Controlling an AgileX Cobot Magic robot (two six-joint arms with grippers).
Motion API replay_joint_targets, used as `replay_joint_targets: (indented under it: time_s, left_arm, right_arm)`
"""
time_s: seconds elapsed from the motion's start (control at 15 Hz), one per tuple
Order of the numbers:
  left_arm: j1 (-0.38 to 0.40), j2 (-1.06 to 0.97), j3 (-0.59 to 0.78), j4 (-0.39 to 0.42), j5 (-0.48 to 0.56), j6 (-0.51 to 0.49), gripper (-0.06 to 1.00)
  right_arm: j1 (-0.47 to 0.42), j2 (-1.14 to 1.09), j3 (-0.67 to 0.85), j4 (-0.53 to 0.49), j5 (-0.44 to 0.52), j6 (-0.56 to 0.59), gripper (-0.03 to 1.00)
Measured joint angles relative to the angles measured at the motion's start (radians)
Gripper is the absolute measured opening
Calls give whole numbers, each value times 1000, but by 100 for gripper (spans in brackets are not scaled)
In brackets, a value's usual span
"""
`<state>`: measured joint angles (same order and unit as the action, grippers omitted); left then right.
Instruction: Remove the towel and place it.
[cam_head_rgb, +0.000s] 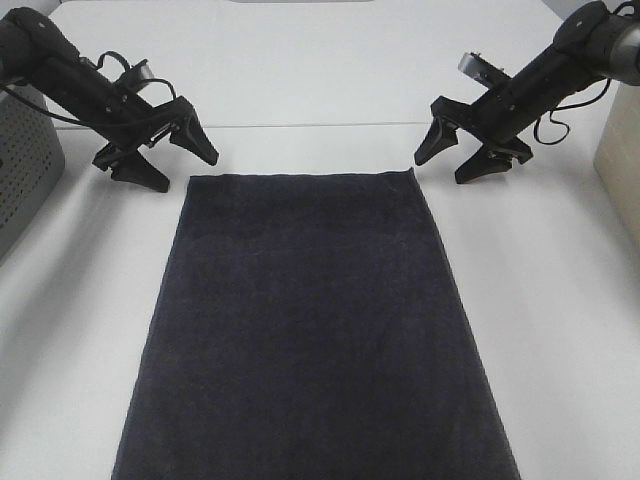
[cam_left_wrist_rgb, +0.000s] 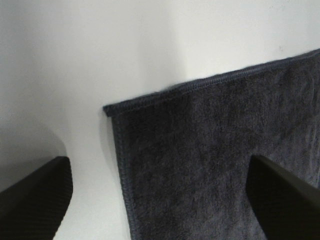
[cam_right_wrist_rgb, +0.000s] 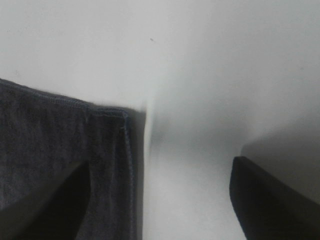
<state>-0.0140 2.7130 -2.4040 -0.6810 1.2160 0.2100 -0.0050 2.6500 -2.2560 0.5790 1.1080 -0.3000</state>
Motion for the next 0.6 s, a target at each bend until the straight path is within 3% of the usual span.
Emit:
replay_joint_targets:
  time_s: [0.33, 0.6]
  left_arm:
    - [-101, 6, -4, -1, -2, -35, 89]
    - [-154, 10, -6, -1, -29, -66, 89]
  right_arm:
    - [88, 13, -12, -48, -37, 45, 74]
    - [148, 27, -15, -54, -56, 62, 62]
